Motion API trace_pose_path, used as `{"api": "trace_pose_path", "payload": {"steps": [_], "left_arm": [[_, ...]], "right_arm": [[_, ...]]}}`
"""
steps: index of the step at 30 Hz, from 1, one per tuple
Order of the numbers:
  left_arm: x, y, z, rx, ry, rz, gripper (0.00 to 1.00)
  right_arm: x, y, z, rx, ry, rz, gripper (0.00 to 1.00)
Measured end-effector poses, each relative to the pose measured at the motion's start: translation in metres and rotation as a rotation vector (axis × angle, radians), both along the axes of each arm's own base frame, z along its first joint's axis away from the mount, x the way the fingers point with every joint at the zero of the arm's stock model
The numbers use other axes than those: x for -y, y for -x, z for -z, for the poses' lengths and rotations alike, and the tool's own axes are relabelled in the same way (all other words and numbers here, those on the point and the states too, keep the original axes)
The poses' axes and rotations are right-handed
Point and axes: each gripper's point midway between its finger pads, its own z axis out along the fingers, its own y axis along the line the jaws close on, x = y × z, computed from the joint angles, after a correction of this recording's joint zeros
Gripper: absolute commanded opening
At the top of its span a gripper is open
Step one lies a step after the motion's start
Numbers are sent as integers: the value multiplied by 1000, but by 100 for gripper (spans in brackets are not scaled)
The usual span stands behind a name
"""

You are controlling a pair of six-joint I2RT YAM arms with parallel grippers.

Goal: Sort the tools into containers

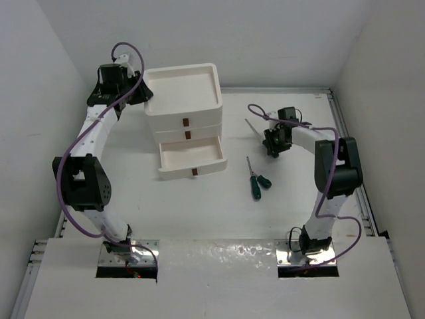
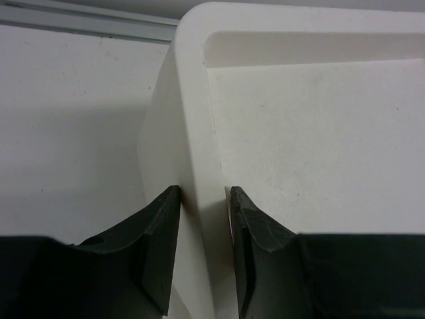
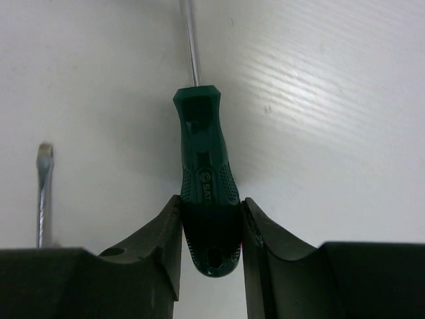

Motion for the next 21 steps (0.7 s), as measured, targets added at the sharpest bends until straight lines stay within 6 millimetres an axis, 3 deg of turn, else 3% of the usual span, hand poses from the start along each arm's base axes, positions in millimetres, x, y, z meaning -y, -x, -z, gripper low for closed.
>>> {"api": "trace_pose_path", "payload": {"steps": [3, 6, 10, 13, 16, 21], "left_arm": [[0, 0, 0, 1, 0, 2, 0], [0, -1, 0, 2, -2, 5, 0], [1, -4, 0, 4, 0, 7, 0], [0, -4, 0, 5, -3, 8, 0], [0, -4, 0, 6, -6, 8, 0], [0, -4, 0, 6, -9, 9, 0]], "right_arm": [[1, 6, -34, 72, 15, 6, 0], [-7, -1, -108, 282, 44, -14, 0], [-62, -6, -212, 579, 6, -150, 0], [-119, 5, -267, 738, -71, -294, 0], [-157, 16, -289, 818, -109, -388, 0], [-194, 24, -274, 790, -112, -469, 0]]}}
